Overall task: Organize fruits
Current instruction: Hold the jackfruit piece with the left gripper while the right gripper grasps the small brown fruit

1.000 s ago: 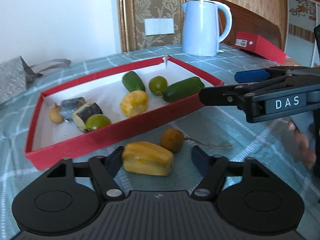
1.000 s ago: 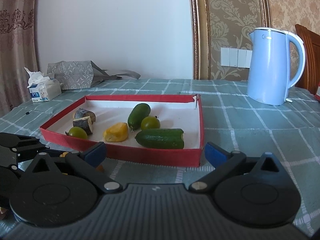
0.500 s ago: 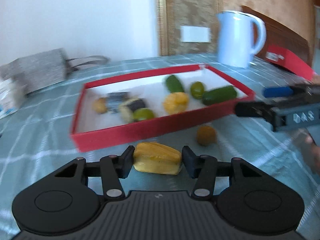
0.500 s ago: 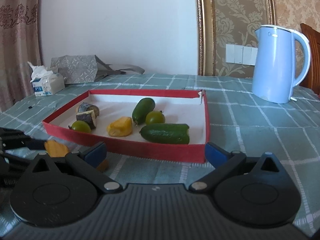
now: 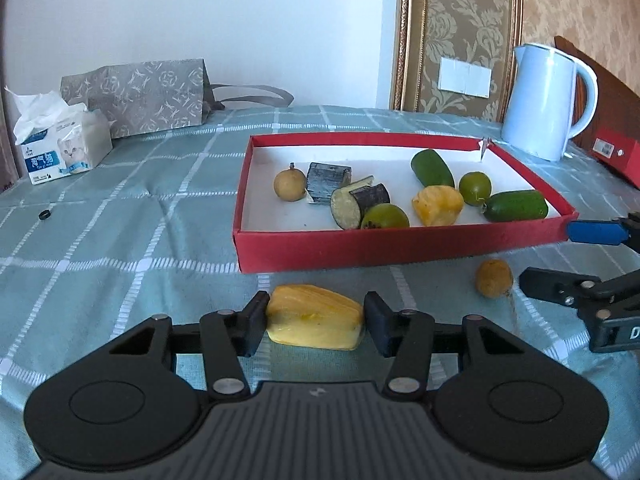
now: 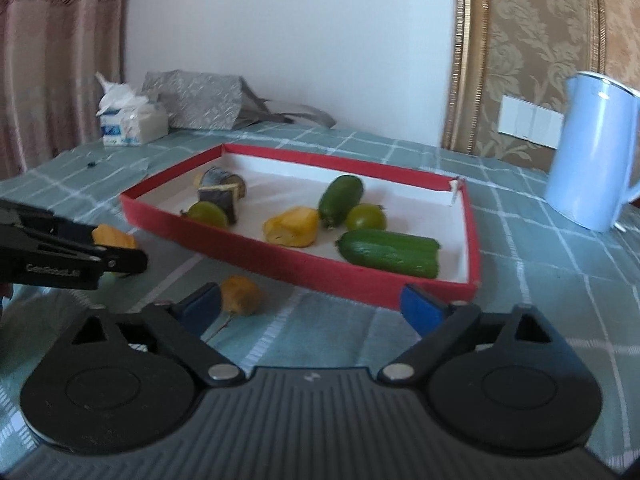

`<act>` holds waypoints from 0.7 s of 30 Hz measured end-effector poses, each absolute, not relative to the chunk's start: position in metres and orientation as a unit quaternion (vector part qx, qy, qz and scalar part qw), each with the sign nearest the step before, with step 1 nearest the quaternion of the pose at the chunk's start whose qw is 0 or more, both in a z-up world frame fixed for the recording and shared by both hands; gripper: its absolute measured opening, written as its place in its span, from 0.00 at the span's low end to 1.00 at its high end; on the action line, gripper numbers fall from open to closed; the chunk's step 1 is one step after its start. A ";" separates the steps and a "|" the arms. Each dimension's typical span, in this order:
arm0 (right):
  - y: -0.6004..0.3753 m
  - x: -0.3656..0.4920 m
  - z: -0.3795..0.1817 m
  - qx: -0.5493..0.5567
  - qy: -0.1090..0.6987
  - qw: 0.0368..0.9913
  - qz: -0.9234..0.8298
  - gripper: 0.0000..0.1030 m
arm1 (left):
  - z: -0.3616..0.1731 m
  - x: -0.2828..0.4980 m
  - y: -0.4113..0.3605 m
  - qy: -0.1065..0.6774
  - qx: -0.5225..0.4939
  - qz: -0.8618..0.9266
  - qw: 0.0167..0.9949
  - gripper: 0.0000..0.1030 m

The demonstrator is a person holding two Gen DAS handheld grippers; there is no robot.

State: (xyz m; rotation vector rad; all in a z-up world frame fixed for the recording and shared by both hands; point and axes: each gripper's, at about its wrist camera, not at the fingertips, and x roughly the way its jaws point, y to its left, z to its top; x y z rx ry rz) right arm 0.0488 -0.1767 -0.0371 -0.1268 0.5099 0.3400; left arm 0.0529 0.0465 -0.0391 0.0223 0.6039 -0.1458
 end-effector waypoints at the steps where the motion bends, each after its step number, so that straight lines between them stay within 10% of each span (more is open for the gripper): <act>1: -0.173 0.049 -0.037 -0.070 0.251 0.950 0.169 0.88 | -0.039 0.054 0.047 0.297 0.007 -0.073 0.952 0.50; 21: -0.130 0.067 -0.044 -0.124 0.277 0.929 0.211 0.46 | -0.040 0.052 0.047 0.297 0.010 -0.072 0.952 0.50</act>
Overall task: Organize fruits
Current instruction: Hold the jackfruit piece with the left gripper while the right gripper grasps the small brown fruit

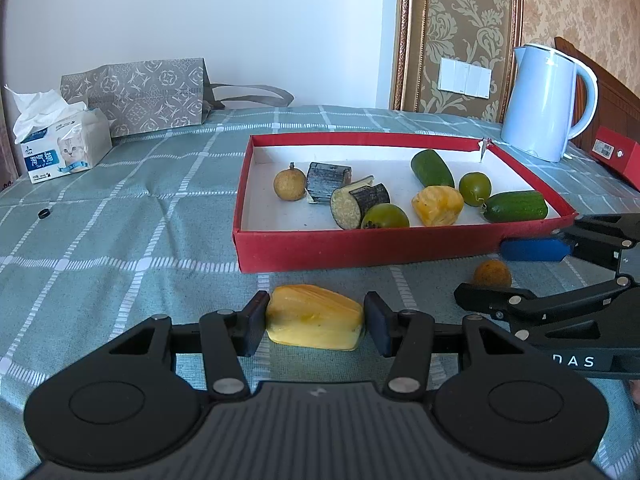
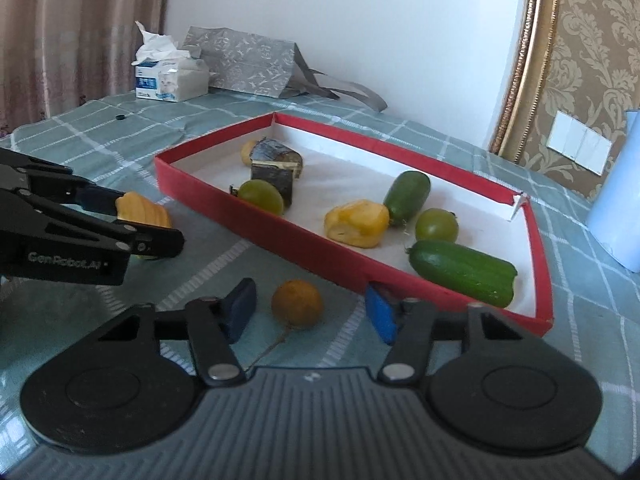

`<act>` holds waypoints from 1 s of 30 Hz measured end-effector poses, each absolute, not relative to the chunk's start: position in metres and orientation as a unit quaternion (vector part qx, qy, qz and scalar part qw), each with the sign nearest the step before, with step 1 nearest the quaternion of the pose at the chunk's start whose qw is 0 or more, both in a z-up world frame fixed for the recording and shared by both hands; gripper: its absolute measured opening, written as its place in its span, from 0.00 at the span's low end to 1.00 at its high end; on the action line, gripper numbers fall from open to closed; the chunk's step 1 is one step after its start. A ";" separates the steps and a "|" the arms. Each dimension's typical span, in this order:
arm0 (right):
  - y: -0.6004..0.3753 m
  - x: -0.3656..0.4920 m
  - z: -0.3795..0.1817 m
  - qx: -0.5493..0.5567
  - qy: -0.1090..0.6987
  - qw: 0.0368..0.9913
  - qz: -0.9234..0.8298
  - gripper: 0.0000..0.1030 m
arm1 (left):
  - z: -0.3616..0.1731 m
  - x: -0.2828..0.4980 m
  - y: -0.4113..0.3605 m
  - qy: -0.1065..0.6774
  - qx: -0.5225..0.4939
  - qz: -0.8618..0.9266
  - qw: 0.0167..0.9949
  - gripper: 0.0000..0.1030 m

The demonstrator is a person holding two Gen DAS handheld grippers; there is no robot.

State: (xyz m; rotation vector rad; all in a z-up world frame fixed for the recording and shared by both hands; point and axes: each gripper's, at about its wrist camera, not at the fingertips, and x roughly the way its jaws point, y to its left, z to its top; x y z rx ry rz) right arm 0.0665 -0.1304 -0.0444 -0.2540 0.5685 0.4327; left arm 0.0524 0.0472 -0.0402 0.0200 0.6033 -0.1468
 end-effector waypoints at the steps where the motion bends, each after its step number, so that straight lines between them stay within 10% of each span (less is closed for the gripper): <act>1: -0.130 0.066 -0.044 -0.123 0.277 0.928 0.216 0.38 | -0.040 0.052 0.047 0.297 0.010 -0.072 0.952 0.50; 7: -0.126 0.062 -0.044 -0.132 0.273 0.927 0.221 0.24 | -0.040 0.053 0.047 0.297 0.010 -0.072 0.952 0.50; 30: -0.150 0.052 -0.033 -0.100 0.249 0.945 0.189 0.24 | -0.040 0.052 0.047 0.296 0.004 -0.074 0.952 0.49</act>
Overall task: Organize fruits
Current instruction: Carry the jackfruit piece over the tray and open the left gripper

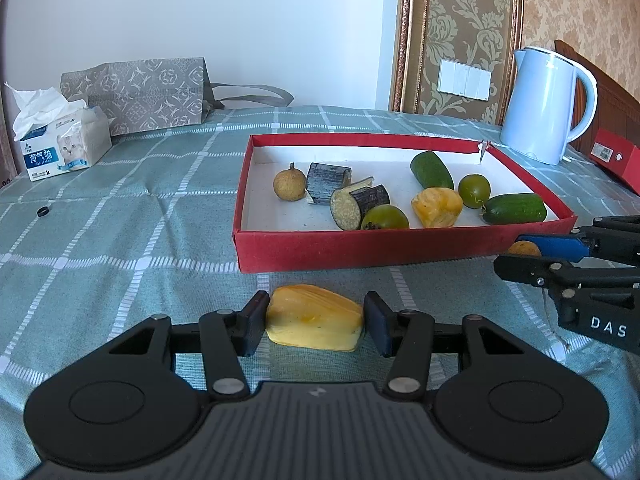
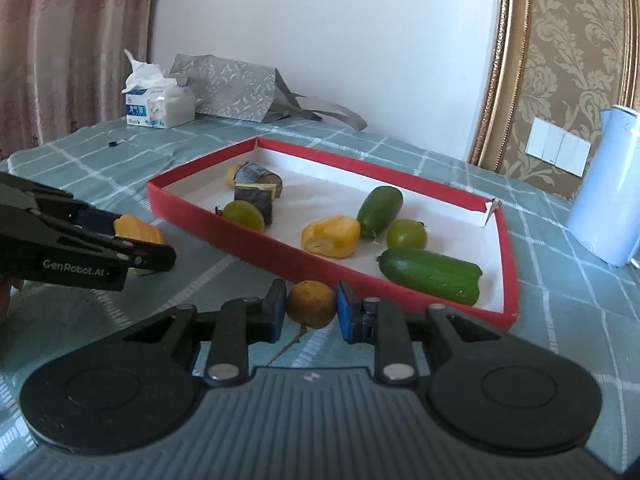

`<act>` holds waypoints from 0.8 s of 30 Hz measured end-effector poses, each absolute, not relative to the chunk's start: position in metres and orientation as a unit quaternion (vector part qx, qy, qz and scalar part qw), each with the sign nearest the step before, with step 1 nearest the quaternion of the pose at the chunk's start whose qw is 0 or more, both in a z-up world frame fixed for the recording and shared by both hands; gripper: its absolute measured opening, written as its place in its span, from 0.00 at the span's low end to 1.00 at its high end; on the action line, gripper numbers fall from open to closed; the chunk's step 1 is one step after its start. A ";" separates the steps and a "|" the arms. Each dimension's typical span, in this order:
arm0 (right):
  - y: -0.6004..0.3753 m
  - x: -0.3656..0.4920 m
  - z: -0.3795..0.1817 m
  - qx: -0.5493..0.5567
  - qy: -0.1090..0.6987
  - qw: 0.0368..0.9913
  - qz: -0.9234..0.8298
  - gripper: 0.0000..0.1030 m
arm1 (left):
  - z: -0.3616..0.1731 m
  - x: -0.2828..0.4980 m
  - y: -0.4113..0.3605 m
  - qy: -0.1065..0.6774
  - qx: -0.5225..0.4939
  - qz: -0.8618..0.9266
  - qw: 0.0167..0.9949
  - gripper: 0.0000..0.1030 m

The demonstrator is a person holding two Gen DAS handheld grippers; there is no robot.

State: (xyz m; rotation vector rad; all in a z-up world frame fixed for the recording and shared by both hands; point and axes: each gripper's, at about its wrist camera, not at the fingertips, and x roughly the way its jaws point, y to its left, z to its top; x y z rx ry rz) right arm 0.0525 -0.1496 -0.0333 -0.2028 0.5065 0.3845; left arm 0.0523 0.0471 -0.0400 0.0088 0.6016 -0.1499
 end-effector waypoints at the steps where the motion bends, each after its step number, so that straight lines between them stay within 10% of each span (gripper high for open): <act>1: -0.150 0.052 -0.033 -0.099 0.248 0.945 0.187 0.24 | -0.040 0.052 0.048 0.295 0.001 -0.074 0.952 0.49; 24: -0.166 0.051 -0.023 -0.075 0.224 0.958 0.162 0.24 | 0.009 0.071 0.027 0.229 0.008 -0.106 0.968 0.49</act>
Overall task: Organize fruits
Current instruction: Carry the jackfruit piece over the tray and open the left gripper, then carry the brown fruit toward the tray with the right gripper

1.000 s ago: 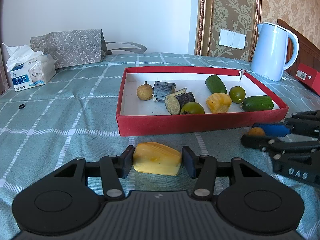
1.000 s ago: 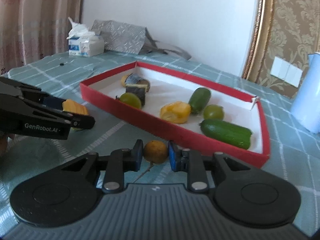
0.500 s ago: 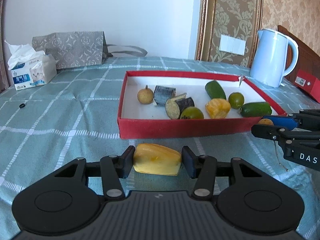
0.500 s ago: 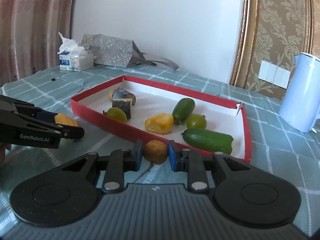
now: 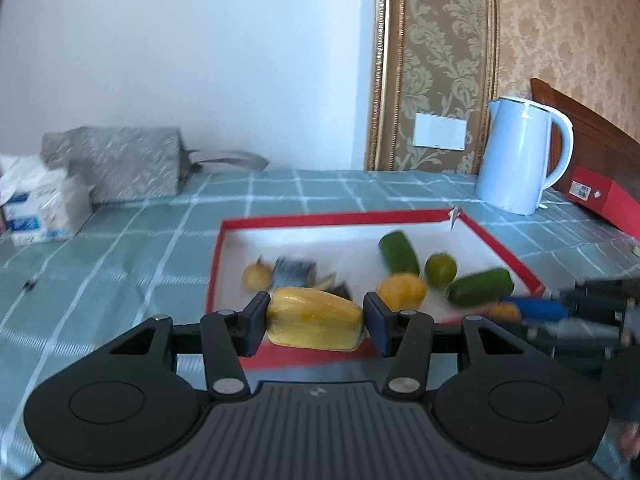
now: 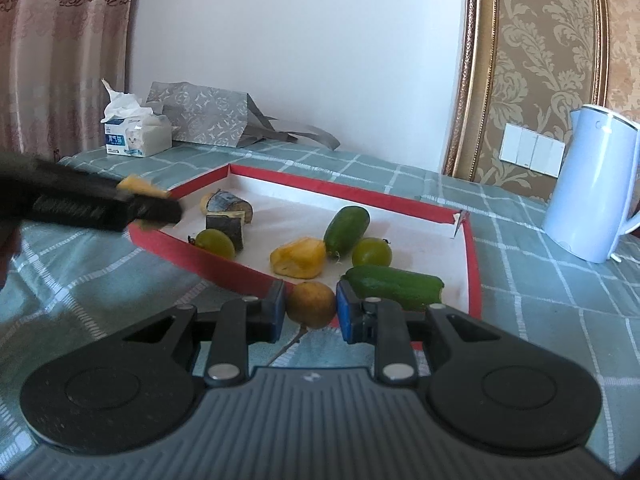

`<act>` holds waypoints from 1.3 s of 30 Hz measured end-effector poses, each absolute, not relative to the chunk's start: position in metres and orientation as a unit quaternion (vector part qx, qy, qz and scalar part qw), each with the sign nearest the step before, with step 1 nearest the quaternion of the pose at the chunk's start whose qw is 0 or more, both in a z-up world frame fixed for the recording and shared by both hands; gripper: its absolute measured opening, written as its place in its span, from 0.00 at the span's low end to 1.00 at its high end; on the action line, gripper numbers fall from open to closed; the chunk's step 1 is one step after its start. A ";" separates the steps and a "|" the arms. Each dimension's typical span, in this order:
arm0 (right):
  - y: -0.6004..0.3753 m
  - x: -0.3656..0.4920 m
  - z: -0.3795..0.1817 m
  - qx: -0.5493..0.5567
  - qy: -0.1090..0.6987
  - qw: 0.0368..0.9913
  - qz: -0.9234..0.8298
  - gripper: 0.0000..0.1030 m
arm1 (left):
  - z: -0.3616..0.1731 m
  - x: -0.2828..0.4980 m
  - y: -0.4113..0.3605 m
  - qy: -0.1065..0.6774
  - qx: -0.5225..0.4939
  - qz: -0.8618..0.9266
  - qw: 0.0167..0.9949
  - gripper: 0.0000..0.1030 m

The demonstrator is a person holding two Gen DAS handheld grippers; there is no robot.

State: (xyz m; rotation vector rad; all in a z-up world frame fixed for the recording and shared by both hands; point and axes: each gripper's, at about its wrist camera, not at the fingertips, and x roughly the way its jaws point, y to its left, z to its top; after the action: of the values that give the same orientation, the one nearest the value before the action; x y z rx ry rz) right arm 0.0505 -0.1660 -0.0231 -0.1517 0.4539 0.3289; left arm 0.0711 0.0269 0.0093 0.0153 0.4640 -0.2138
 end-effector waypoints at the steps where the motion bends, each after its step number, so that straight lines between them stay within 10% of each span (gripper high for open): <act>1: -0.166 0.051 -0.024 -0.075 0.225 0.958 0.162 0.24 | 0.012 0.079 0.023 0.230 0.010 -0.104 0.968 0.49; 23: -0.166 0.057 -0.028 -0.085 0.238 0.954 0.158 0.24 | -0.004 0.206 -0.032 0.292 0.032 -0.084 0.952 0.49; 27: -0.164 0.056 -0.028 -0.090 0.237 0.954 0.157 0.24 | -0.003 0.207 -0.033 0.285 0.036 -0.084 0.954 0.68; 39: -0.165 0.053 -0.028 -0.091 0.237 0.954 0.157 0.24 | 0.015 0.115 0.010 0.213 0.005 -0.075 0.974 0.75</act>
State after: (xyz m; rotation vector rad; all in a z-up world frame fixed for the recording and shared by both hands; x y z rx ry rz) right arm 0.0534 -0.1647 -0.0281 -0.1853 0.4823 0.3189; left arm 0.1149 0.0096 0.0150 0.0107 0.4301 -0.1515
